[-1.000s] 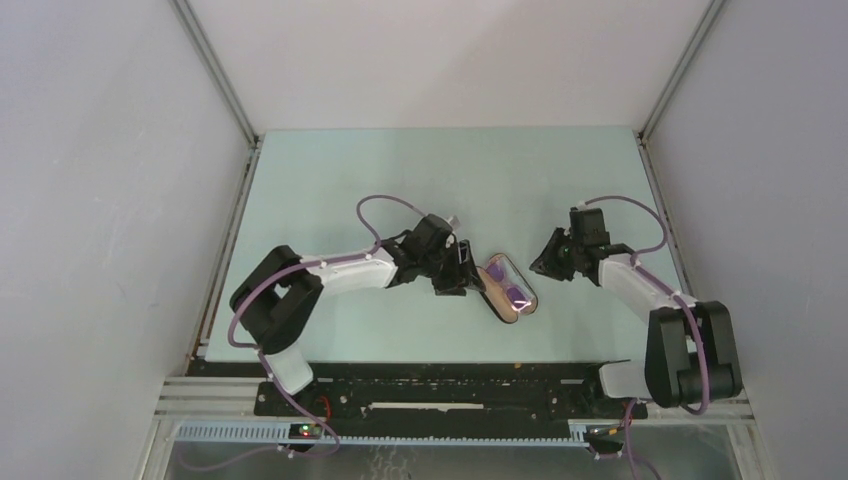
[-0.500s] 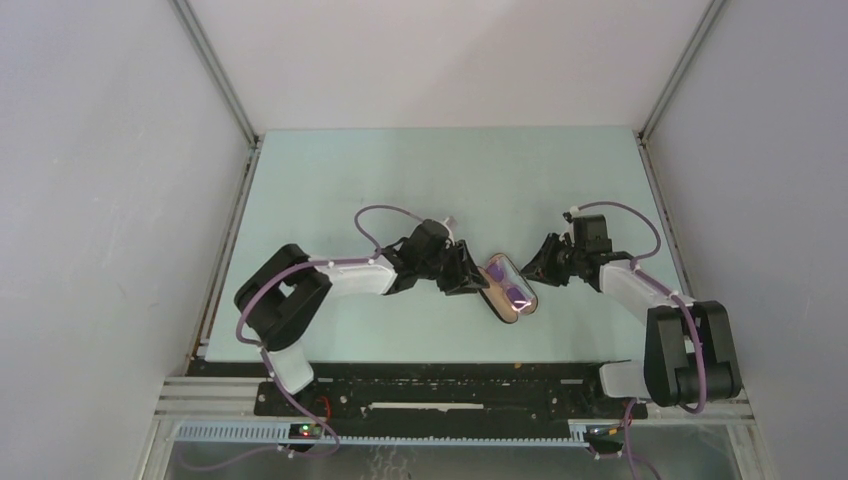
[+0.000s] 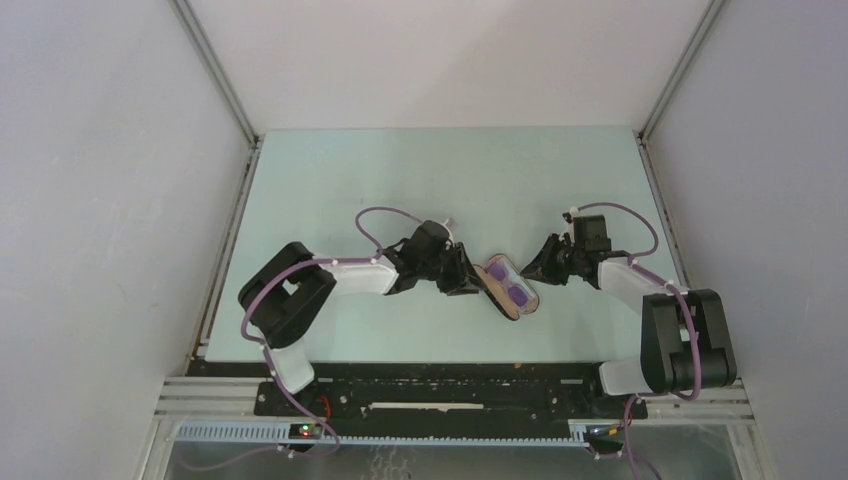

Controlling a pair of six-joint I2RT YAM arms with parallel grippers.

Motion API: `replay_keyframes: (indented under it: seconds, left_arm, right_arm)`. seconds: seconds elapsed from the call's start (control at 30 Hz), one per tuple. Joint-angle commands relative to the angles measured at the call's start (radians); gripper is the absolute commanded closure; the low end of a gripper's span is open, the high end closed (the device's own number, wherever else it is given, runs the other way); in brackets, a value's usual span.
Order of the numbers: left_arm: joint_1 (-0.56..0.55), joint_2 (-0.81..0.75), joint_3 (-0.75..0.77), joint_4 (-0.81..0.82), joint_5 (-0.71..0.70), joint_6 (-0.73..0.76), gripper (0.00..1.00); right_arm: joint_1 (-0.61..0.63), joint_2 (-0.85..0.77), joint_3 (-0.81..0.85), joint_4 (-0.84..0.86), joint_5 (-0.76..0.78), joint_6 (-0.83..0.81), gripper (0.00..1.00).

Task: Organize the sunglasses
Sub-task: Close the sunglasses case at the center of the board.

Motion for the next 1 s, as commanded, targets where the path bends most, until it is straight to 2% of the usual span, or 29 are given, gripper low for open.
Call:
replay_keyframes:
  seconds: [0.0, 0.5, 0.97]
  left_arm:
    - [0.008, 0.015, 0.029, 0.008, 0.007, 0.004, 0.67]
    - [0.017, 0.05, 0.111, -0.024, 0.014, 0.026, 0.81]
    - [0.02, 0.133, 0.262, -0.136, 0.064, 0.092, 0.83]
  right_arm:
    - [-0.002, -0.005, 0.0, 0.018, -0.025, -0.02, 0.79]
    - [-0.001, -0.012, -0.03, 0.019, -0.037, -0.012, 0.88]
    - [0.019, 0.009, -0.052, 0.049, -0.066, 0.011, 0.91]
